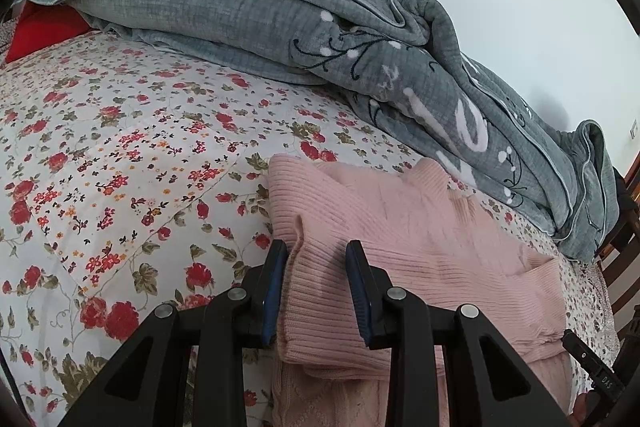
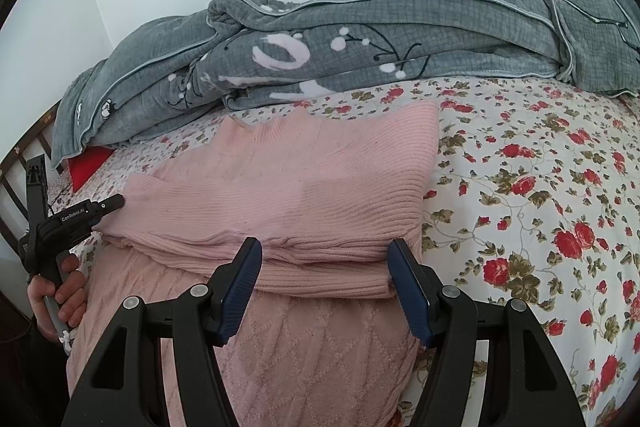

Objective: Fold small clothes

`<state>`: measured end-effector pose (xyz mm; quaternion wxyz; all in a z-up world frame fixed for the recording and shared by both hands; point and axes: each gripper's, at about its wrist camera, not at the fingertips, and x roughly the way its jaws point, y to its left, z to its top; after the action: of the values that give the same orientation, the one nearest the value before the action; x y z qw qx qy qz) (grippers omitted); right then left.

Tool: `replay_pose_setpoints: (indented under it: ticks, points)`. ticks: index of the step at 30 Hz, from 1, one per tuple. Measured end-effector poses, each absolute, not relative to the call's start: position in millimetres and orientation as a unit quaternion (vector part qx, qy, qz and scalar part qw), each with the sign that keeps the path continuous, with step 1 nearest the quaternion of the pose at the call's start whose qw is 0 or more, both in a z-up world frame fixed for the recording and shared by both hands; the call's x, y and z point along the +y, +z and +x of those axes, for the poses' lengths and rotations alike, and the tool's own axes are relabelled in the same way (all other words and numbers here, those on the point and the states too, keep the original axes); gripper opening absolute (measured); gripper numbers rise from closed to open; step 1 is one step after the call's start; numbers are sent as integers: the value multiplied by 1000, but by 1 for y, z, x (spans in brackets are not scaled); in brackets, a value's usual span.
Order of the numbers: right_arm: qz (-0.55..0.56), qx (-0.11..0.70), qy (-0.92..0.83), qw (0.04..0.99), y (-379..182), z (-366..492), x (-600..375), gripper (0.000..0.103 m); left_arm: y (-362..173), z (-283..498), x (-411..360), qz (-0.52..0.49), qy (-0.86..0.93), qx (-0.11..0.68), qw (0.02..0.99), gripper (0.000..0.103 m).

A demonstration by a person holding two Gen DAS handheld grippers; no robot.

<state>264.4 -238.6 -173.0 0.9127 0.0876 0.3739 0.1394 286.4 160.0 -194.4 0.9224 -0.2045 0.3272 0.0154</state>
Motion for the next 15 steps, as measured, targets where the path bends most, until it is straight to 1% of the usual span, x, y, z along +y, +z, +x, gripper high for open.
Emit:
replay_pose_setpoints:
  ticks: [2, 5, 13, 15]
  points:
    - [88, 374, 140, 913, -173, 264, -239, 64, -195, 287, 160, -204, 15, 328, 922, 30]
    - [88, 374, 140, 912, -173, 265, -239, 64, -196, 287, 159, -204, 11, 333, 921, 36]
    - [89, 376, 140, 912, -175, 264, -240, 64, -197, 287, 159, -203, 10, 332, 921, 36]
    - [89, 376, 140, 912, -175, 264, -240, 64, -194, 285, 159, -200, 9, 324, 924, 35]
